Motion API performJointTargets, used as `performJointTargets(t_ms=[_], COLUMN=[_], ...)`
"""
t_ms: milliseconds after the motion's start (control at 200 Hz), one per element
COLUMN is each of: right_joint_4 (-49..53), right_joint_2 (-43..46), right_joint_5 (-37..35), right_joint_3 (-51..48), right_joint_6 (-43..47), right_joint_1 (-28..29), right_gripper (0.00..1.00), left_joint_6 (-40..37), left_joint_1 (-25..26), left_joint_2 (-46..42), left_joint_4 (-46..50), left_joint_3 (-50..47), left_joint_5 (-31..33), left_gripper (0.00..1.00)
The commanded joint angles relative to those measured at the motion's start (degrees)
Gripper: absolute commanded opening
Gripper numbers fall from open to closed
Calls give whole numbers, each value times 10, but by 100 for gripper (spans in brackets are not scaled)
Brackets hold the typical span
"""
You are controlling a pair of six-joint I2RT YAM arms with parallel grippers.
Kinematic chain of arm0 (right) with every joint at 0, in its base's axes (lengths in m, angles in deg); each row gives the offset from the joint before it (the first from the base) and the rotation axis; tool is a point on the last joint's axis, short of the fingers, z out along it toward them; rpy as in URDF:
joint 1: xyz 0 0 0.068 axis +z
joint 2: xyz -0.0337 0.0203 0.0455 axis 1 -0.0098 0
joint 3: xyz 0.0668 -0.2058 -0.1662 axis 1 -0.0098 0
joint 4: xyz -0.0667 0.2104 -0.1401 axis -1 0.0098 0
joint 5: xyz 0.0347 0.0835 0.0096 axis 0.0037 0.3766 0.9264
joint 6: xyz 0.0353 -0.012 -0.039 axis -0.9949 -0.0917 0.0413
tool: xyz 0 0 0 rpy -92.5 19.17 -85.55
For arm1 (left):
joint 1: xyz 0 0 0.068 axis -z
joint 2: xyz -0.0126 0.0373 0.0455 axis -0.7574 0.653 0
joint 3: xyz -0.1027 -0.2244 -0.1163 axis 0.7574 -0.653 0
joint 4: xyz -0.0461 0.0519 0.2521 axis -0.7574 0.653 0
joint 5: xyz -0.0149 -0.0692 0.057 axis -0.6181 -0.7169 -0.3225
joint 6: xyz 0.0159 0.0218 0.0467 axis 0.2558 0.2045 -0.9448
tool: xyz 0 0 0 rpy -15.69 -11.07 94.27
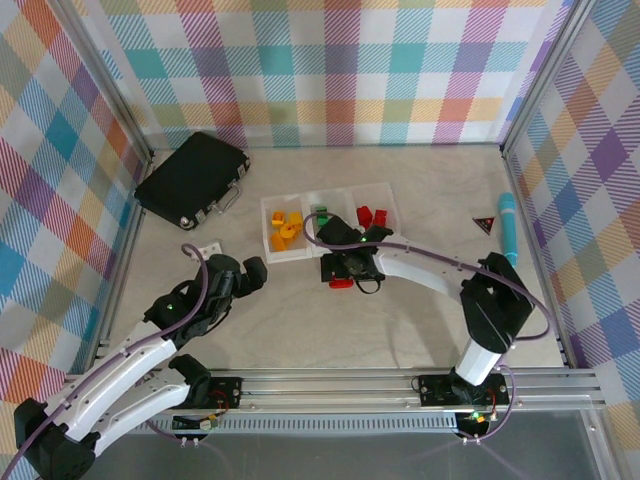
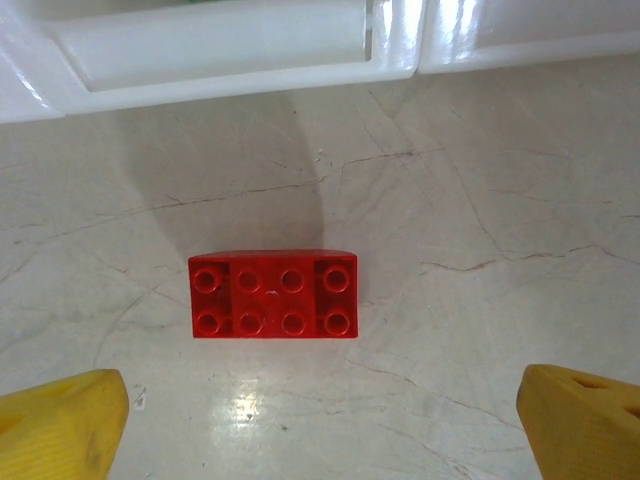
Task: Sort the legos into containers by color
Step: Pick up the lego from the center of the table.
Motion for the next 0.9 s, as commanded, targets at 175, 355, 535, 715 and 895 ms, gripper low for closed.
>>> performJointTargets(t_ms=[175,355,535,715,895], right_joint_4=[7,5,9,6,6], right_joint_2=[-84,-112,-136,-143,-149], right_joint_5=[15,20,28,23,14], right_joint_3=[67,79,86,79,71], right_joint_6=[9,9,-1,-16,-15], right_joint_1=[0,-4,-4,-4,-4], right_gripper=[99,99,99,99,99], left_joint_6=[-16,-27,-21,-16,-14], left_joint_1=[0,0,0,0,0], left_joint_2=[-53,-83,-105,-113,-106], left_joint_4=[4,11,24,20,21], left_joint_3=[-15,-16,-25,-32,-29], left_joint_5=[8,8,17,21,13], left_gripper=[100,100,100,100,100])
